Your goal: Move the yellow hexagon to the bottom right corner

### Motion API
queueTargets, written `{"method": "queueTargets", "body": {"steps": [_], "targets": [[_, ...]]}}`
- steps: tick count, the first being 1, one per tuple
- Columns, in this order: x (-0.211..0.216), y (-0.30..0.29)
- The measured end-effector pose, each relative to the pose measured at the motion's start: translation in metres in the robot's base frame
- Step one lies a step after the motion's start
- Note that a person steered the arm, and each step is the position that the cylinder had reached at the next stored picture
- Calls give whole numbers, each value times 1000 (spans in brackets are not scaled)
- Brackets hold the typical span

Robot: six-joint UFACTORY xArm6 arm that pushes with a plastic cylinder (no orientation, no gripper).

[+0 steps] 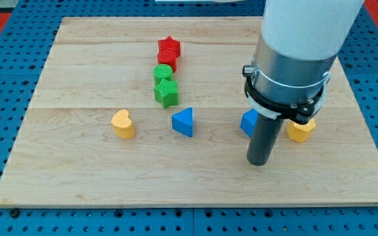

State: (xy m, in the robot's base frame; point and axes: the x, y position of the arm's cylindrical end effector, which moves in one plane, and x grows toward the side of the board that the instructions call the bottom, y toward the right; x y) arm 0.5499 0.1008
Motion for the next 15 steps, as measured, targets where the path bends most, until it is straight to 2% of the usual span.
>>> {"method": "queueTargets", "body": {"steps": [3, 4, 5, 6, 7, 9, 10, 11, 12, 13, 14, 15], "targets": [[-2, -11], [-28, 85], [-83, 132], [-81, 132], [-112, 120], [-158, 55], [-108, 68], [-99, 88], [-83, 74], [-106, 55], [-73, 24], [-52, 57]]}}
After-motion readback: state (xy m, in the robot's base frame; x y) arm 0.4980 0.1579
